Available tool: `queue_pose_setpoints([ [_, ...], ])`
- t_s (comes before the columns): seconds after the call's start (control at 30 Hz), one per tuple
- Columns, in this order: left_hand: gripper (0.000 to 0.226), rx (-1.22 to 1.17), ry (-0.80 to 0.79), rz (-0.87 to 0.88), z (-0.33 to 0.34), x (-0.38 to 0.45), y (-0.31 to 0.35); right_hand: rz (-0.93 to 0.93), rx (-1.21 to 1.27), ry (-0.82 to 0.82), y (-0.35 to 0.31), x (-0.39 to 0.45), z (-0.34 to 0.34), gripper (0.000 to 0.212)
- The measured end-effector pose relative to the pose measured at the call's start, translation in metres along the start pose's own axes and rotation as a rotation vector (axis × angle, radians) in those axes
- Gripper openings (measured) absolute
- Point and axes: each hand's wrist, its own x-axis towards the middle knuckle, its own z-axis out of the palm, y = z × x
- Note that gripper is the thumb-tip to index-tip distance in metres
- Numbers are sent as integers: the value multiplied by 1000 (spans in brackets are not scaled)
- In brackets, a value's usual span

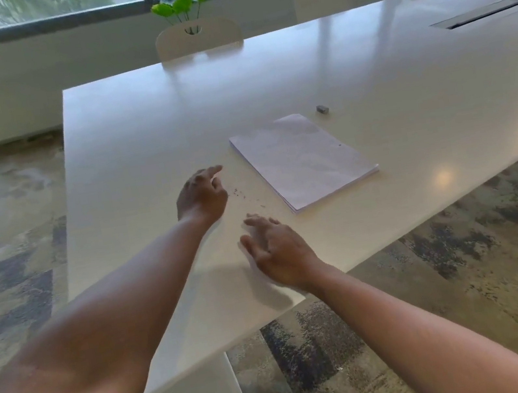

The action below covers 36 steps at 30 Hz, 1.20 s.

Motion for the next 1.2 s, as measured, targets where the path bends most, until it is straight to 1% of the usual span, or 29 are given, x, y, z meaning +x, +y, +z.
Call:
queue_pose_setpoints([
  [0.07,46,25,18,-50,-3,-2,-15,-17,88,80,-1,11,1,44],
  [0.17,47,45,40,-114,-5,-3,-35,64,28,185,4,28,3,44],
  [0.23,47,34,55,-147,-5,-4,-42,115,-67,158,7,37,7,50],
  [0.3,48,8,72,-175,-3,-4,-48,96,-106,76,3,43,9,55],
  [0.37,50,-16,82,-188,-1,-3,-52,33,-6,-7,-6,47,8,55],
  [0.4,51,-26,81,-191,1,-1,-54,0,73,-20,-10,48,8,52],
  [0.43,52,-33,79,-193,1,0,-55,-26,139,3,-11,50,9,49],
  [0.5,53,-43,82,-189,1,3,-58,-16,187,129,-9,56,9,45],
  [0.57,53,-47,86,-183,-2,8,-63,57,91,228,-3,63,10,44],
  [0.6,53,-44,86,-178,-2,10,-65,91,8,234,0,67,12,44],
  [0.63,53,-39,84,-170,-2,12,-67,113,-77,203,1,70,13,48],
  [0.7,53,-25,80,-159,0,15,-71,109,-187,77,0,75,17,59],
  [0.73,53,-23,78,-158,0,16,-71,76,-187,16,-2,77,19,62],
  [0.8,53,-22,79,-152,0,20,-71,-1,-71,-53,-7,82,22,61],
  [0.83,52,-23,81,-149,-1,21,-71,-28,12,-44,-8,85,23,58],
  [0.9,52,-27,90,-151,-3,26,-74,-26,114,48,-8,92,23,54],
  [0.97,52,-34,88,-153,-4,28,-76,45,62,136,-1,101,22,57],
  [1.0,52,-36,84,-151,-4,31,-77,81,-2,148,2,106,22,59],
  [1.1,51,-27,67,-142,-5,38,-80,98,-157,119,3,118,24,66],
  [1.13,51,-25,65,-140,-5,42,-81,69,-163,83,1,121,25,67],
  [1.2,51,-28,61,-139,-5,48,-82,4,-64,-3,-3,125,26,63],
])
